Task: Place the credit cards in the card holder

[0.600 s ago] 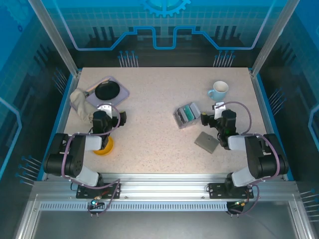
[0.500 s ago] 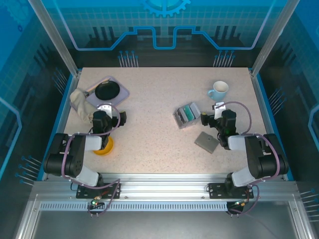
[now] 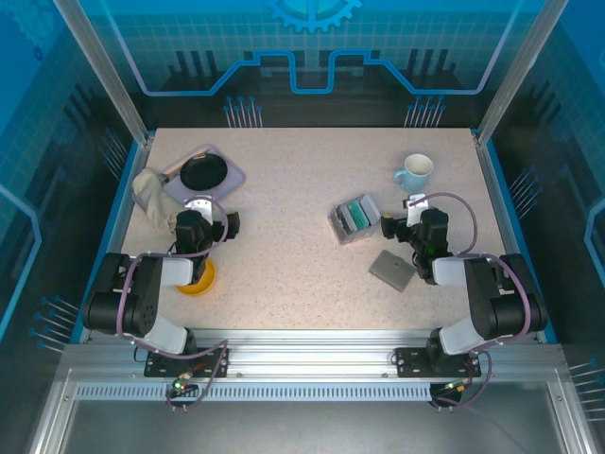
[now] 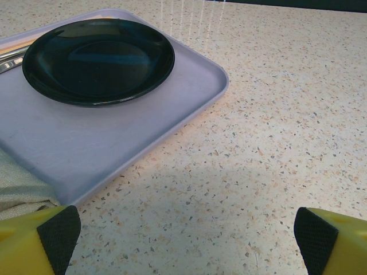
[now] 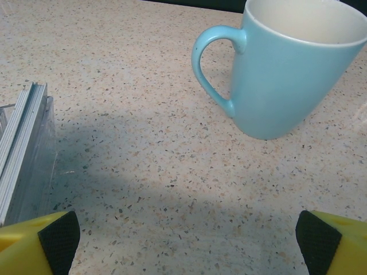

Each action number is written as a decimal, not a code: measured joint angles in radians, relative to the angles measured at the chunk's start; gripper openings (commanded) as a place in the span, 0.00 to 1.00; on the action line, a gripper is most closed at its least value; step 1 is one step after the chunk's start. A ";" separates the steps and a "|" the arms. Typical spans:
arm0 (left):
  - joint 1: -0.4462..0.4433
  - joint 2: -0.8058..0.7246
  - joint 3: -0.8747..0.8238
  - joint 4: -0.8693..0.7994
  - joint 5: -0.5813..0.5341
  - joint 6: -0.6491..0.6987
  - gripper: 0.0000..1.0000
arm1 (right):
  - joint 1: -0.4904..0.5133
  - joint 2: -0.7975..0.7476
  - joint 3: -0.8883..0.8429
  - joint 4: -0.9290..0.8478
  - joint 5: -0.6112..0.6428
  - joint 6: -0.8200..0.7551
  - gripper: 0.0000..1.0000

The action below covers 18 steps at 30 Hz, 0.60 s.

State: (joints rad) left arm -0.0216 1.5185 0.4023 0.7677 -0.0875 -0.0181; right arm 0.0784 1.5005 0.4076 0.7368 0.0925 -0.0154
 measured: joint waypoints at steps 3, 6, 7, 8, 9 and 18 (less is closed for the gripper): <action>0.000 0.000 0.000 0.000 0.000 0.000 0.99 | -0.002 0.000 0.000 0.000 0.000 0.000 1.00; 0.000 0.000 0.000 0.001 0.001 0.000 0.99 | -0.002 0.000 0.000 0.000 -0.001 0.000 1.00; 0.000 0.000 0.000 0.002 0.006 0.002 0.99 | -0.002 0.000 0.000 0.000 -0.002 -0.001 1.00; 0.000 -0.001 -0.002 0.007 0.011 0.003 0.99 | -0.002 0.000 0.000 0.000 -0.004 -0.001 1.00; 0.000 -0.005 -0.011 0.023 0.017 0.009 0.99 | 0.000 0.000 0.000 0.000 -0.004 -0.002 1.00; 0.000 -0.243 -0.034 -0.119 0.031 0.011 0.99 | 0.005 -0.264 0.052 -0.281 0.047 0.055 1.00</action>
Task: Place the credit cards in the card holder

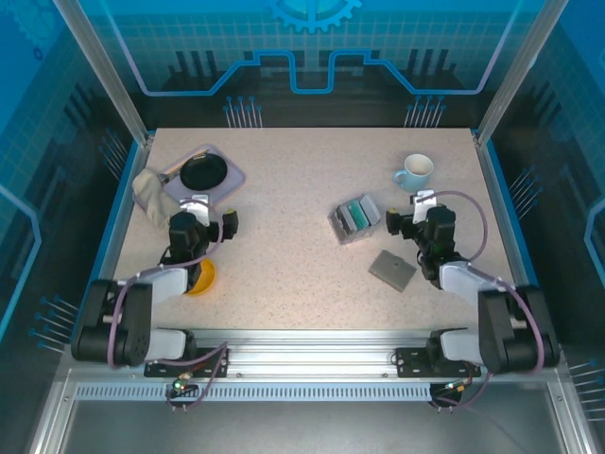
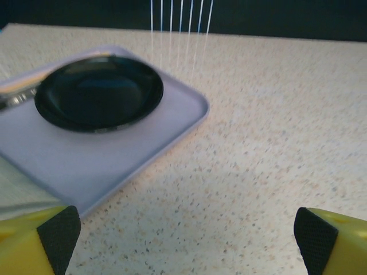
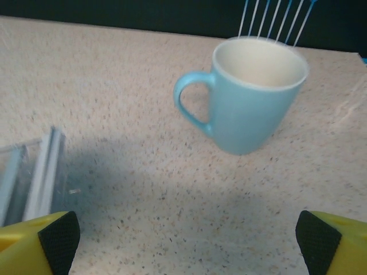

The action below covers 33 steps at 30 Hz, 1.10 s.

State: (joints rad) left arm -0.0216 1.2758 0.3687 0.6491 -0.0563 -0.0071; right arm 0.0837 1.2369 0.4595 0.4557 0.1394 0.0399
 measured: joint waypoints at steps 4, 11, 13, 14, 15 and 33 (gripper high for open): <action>0.000 -0.224 0.045 -0.193 -0.007 -0.063 0.99 | -0.009 -0.120 0.170 -0.315 -0.009 0.129 1.00; 0.000 -0.528 0.168 -0.507 0.034 -0.266 0.99 | -0.033 -0.149 0.258 -0.677 -0.180 0.300 0.91; 0.000 -0.548 0.183 -0.556 0.105 -0.318 0.99 | -0.032 -0.129 0.258 -0.754 -0.201 0.338 0.83; 0.000 -0.542 0.190 -0.580 0.148 -0.348 0.99 | -0.032 -0.115 0.257 -0.790 -0.201 0.357 0.79; 0.000 -0.528 0.198 -0.604 0.194 -0.378 0.99 | -0.032 -0.098 0.255 -0.819 -0.200 0.378 0.77; -0.405 -0.283 0.243 -0.782 0.377 -0.607 0.99 | 0.068 0.060 0.150 -0.933 -0.253 0.566 0.58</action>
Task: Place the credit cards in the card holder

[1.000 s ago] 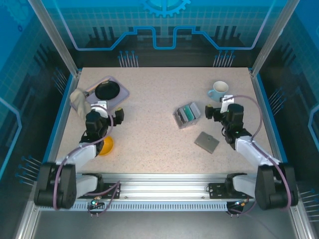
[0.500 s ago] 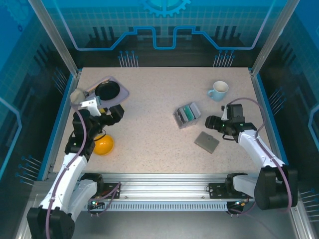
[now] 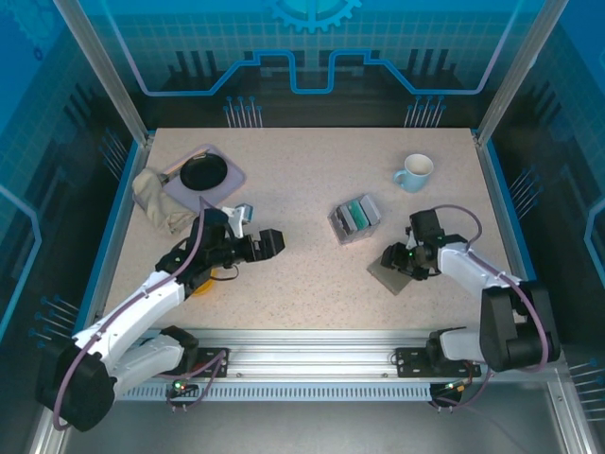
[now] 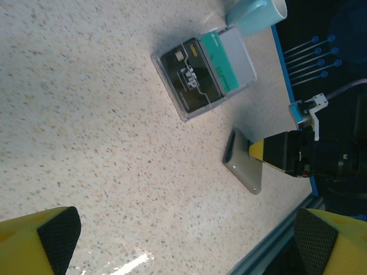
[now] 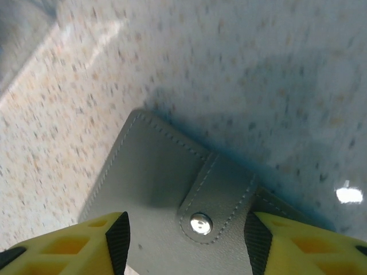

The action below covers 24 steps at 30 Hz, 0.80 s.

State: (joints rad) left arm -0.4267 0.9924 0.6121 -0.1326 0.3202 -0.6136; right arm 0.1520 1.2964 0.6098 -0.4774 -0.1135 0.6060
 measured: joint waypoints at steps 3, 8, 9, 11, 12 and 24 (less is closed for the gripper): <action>-0.028 -0.002 -0.025 0.002 0.001 -0.026 0.99 | 0.049 -0.080 -0.056 -0.005 0.000 0.078 0.58; -0.079 0.032 -0.043 0.010 0.003 -0.059 0.98 | 0.174 -0.198 -0.139 0.010 -0.013 0.230 0.57; -0.089 0.050 -0.043 0.014 0.003 -0.064 0.96 | 0.195 -0.205 -0.146 0.016 -0.016 0.257 0.56; -0.116 0.105 -0.040 0.030 0.003 -0.074 0.91 | 0.239 -0.211 -0.158 0.045 -0.022 0.324 0.55; -0.131 0.135 -0.035 0.034 0.003 -0.080 0.89 | 0.259 -0.211 -0.165 0.064 -0.024 0.356 0.54; -0.318 0.404 0.054 0.140 -0.016 -0.190 0.81 | 0.360 -0.203 -0.084 -0.018 -0.006 0.273 0.39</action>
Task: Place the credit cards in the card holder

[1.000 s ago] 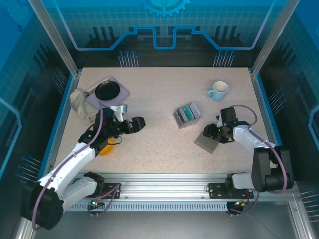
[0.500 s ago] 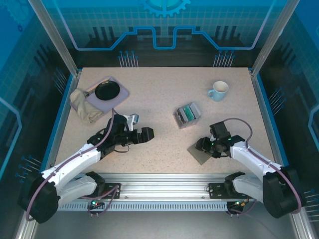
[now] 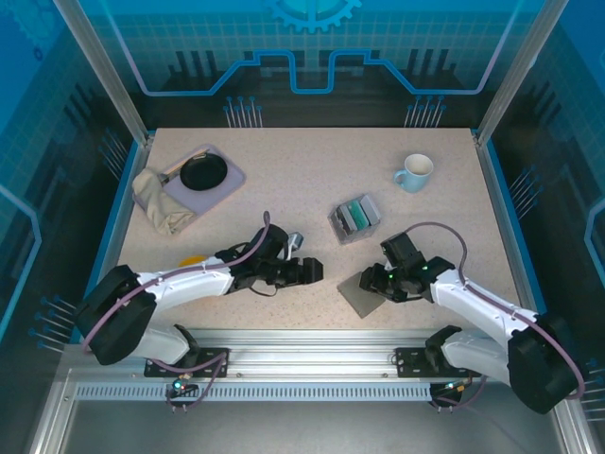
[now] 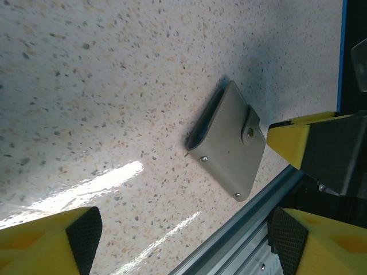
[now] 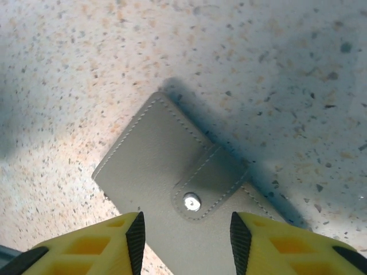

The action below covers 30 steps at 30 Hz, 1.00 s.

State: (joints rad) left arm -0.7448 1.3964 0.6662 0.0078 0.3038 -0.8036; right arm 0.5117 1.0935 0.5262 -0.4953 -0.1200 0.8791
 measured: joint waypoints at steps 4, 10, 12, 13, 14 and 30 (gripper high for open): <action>-0.005 -0.002 0.000 0.016 -0.043 -0.023 0.81 | 0.023 0.037 0.004 -0.048 -0.032 -0.090 0.36; -0.005 -0.037 -0.001 0.001 -0.106 -0.033 0.81 | 0.090 0.093 -0.026 0.008 -0.083 -0.056 0.36; -0.005 -0.049 -0.001 -0.004 -0.122 -0.036 0.80 | 0.104 0.119 -0.027 0.059 -0.096 0.000 0.36; -0.005 -0.053 -0.001 -0.006 -0.130 -0.037 0.80 | 0.113 0.136 -0.027 0.093 -0.102 0.035 0.36; -0.005 -0.055 -0.001 -0.010 -0.137 -0.039 0.79 | 0.125 0.151 -0.027 0.129 -0.107 0.074 0.37; -0.005 0.014 -0.017 0.031 -0.121 -0.160 0.71 | 0.158 0.233 0.165 0.141 0.012 0.057 0.35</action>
State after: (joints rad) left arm -0.7498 1.4101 0.6495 0.0383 0.1829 -0.9638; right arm 0.6701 1.3266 0.6914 -0.3542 -0.1078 0.9360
